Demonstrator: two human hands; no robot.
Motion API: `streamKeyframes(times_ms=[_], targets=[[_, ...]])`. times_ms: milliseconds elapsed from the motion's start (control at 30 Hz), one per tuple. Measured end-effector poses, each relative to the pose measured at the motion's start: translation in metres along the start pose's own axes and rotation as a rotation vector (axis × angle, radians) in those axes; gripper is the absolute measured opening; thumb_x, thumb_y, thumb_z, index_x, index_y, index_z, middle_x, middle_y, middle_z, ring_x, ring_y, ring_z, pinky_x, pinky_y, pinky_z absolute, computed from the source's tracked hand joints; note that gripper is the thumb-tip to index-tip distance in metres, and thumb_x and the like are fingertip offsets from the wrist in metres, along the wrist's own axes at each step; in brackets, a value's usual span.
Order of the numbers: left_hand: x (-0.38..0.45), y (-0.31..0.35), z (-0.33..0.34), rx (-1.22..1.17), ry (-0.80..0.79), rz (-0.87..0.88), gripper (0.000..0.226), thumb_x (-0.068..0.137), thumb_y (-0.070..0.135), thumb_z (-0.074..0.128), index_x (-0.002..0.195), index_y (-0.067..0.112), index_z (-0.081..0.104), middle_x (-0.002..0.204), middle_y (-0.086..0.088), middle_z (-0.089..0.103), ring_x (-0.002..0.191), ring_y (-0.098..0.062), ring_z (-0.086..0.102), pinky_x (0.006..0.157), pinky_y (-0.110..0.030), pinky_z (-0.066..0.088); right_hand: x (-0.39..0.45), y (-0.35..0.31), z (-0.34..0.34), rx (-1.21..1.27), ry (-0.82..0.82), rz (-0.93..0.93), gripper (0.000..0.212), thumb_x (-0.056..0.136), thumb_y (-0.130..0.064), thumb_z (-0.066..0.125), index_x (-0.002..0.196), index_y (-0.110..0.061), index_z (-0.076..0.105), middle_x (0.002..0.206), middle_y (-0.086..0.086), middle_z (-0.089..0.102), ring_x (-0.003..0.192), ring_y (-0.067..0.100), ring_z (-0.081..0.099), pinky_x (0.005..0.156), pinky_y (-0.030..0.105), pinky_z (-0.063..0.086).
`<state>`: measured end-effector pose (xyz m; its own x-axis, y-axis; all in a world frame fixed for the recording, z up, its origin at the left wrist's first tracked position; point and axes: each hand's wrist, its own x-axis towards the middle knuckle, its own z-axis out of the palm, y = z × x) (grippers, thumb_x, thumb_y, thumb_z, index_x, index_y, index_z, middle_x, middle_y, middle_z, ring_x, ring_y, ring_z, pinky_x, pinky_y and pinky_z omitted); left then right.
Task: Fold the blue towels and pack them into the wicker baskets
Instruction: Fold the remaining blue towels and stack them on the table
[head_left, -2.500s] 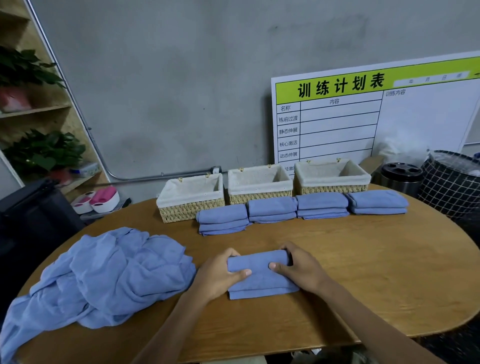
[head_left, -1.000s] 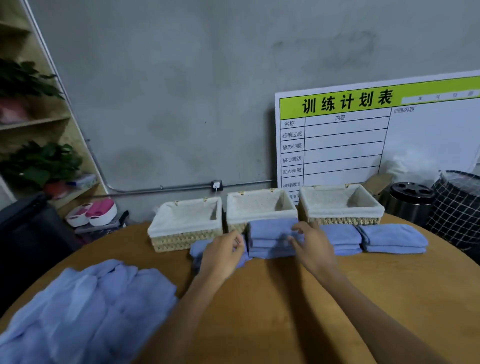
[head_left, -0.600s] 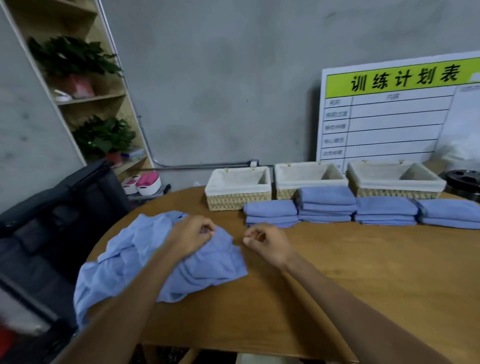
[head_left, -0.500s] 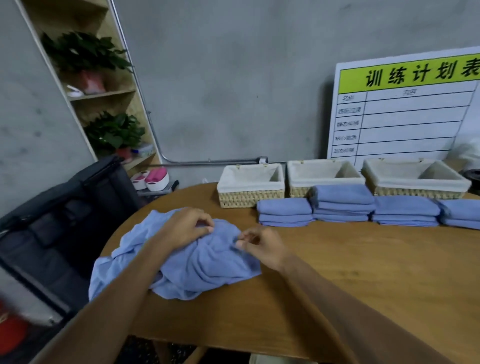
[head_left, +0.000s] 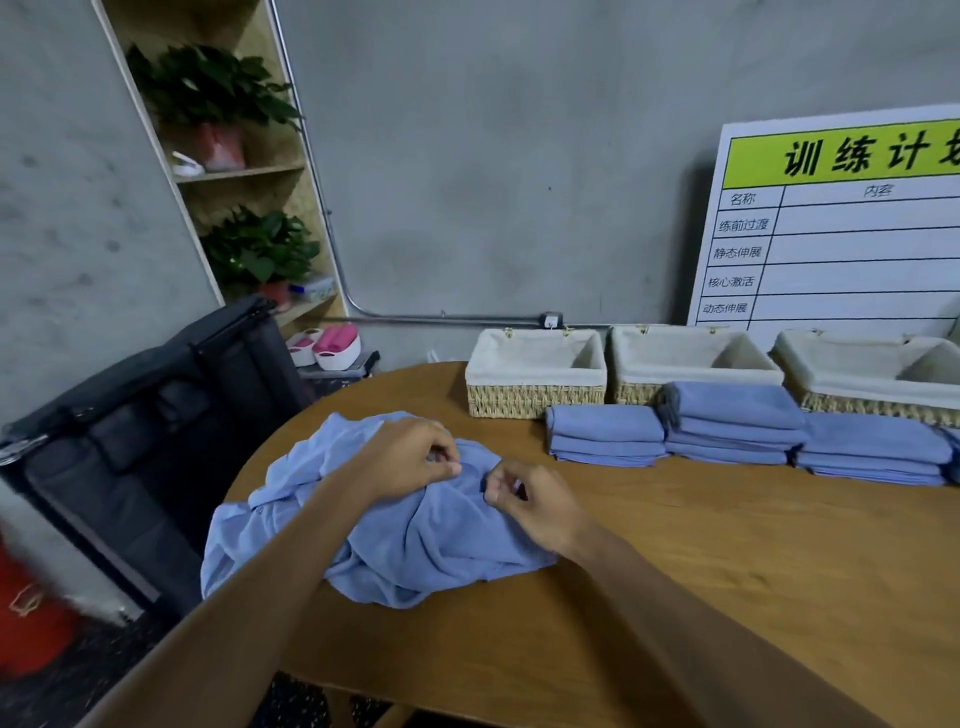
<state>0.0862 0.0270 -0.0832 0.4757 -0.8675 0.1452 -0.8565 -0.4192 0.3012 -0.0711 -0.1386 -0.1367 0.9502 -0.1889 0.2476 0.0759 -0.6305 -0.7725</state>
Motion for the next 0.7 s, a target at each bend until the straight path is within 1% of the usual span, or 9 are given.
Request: streamKeyframes(times_ms=[67, 167, 200, 267, 333, 400, 533, 633, 700], targets=[[0.002, 0.011, 0.0, -0.073, 0.073, -0.015, 0.004, 0.092, 0.031, 0.068, 0.091, 0.034, 0.068, 0.088, 0.016, 0.065, 0.082, -0.005, 0.062, 0.08, -0.041, 0.052, -0.003, -0.003, -0.018, 0.029, 0.026, -0.018, 0.019, 0.097, -0.016, 0.061, 0.082, -0.027, 0.06, 0.078, -0.013, 0.062, 0.071, -0.001, 0.054, 0.065, 0.017, 0.039], [0.007, 0.043, 0.001, -0.232, 0.178, 0.056, 0.009, 0.098, 0.029, 0.063, 0.104, 0.026, 0.07, 0.099, 0.011, 0.068, 0.089, -0.008, 0.063, 0.081, -0.029, 0.051, -0.011, -0.004, -0.056, 0.116, 0.111, -0.054, 0.015, 0.101, -0.017, 0.054, 0.087, -0.022, 0.057, 0.079, -0.011, 0.056, 0.072, 0.004, 0.051, 0.066, 0.019, 0.038], [0.01, 0.057, 0.002, -0.307, 0.169, 0.081, 0.012, 0.1, 0.028, 0.061, 0.103, 0.022, 0.072, 0.099, 0.01, 0.07, 0.09, -0.008, 0.064, 0.08, -0.024, 0.049, -0.015, -0.003, -0.07, 0.115, 0.145, -0.068, 0.015, 0.102, -0.018, 0.052, 0.088, -0.021, 0.056, 0.08, -0.01, 0.054, 0.074, 0.006, 0.05, 0.067, 0.021, 0.038], [0.019, 0.086, 0.005, -0.406, 0.086, 0.099, 0.016, 0.102, 0.026, 0.059, 0.094, 0.022, 0.073, 0.09, 0.011, 0.071, 0.084, -0.008, 0.064, 0.075, -0.021, 0.047, -0.026, -0.001, -0.098, 0.094, 0.183, -0.092, 0.015, 0.103, -0.016, 0.05, 0.089, -0.017, 0.054, 0.081, -0.008, 0.051, 0.076, 0.005, 0.048, 0.069, 0.019, 0.037], [0.032, 0.11, 0.008, -0.388, 0.019, 0.132, 0.019, 0.101, 0.026, 0.061, 0.085, 0.026, 0.071, 0.081, 0.013, 0.068, 0.076, -0.003, 0.06, 0.071, -0.02, 0.044, -0.039, 0.002, -0.126, 0.05, 0.212, -0.106, 0.015, 0.104, -0.014, 0.048, 0.09, -0.011, 0.053, 0.081, -0.005, 0.049, 0.074, 0.003, 0.046, 0.069, 0.017, 0.036], [0.046, 0.127, 0.007, -0.344, -0.005, 0.163, 0.021, 0.099, 0.03, 0.063, 0.081, 0.02, 0.069, 0.076, 0.006, 0.064, 0.072, -0.002, 0.054, 0.068, -0.023, 0.04, -0.054, 0.009, -0.156, 0.007, 0.254, -0.092, 0.016, 0.104, -0.012, 0.048, 0.088, -0.01, 0.051, 0.079, -0.003, 0.05, 0.071, 0.003, 0.045, 0.066, 0.018, 0.037], [0.073, 0.143, 0.003, -0.313, -0.011, 0.185, 0.036, 0.094, 0.049, 0.058, 0.076, 0.017, 0.059, 0.07, -0.002, 0.053, 0.067, -0.005, 0.047, 0.065, -0.026, 0.035, -0.091, 0.029, -0.224, -0.116, 0.31, -0.038, 0.023, 0.103, -0.006, 0.048, 0.084, -0.02, 0.049, 0.075, -0.008, 0.05, 0.068, 0.004, 0.045, 0.066, 0.021, 0.036], [0.085, 0.143, 0.003, -0.282, 0.033, 0.182, 0.041, 0.087, 0.065, 0.049, 0.071, 0.027, 0.051, 0.066, 0.006, 0.048, 0.064, -0.002, 0.043, 0.063, -0.025, 0.034, -0.12, 0.048, -0.277, -0.214, 0.397, 0.059, 0.026, 0.1, -0.005, 0.049, 0.082, -0.023, 0.052, 0.074, -0.008, 0.053, 0.068, 0.006, 0.047, 0.067, 0.026, 0.038], [0.09, 0.145, 0.006, -0.277, 0.056, 0.182, 0.038, 0.087, 0.068, 0.044, 0.073, 0.034, 0.051, 0.067, 0.01, 0.048, 0.063, -0.003, 0.043, 0.064, -0.023, 0.034, -0.136, 0.058, -0.307, -0.336, 0.423, 0.142, 0.023, 0.098, -0.012, 0.049, 0.082, -0.028, 0.05, 0.078, -0.006, 0.053, 0.07, 0.013, 0.05, 0.067, 0.035, 0.04]])
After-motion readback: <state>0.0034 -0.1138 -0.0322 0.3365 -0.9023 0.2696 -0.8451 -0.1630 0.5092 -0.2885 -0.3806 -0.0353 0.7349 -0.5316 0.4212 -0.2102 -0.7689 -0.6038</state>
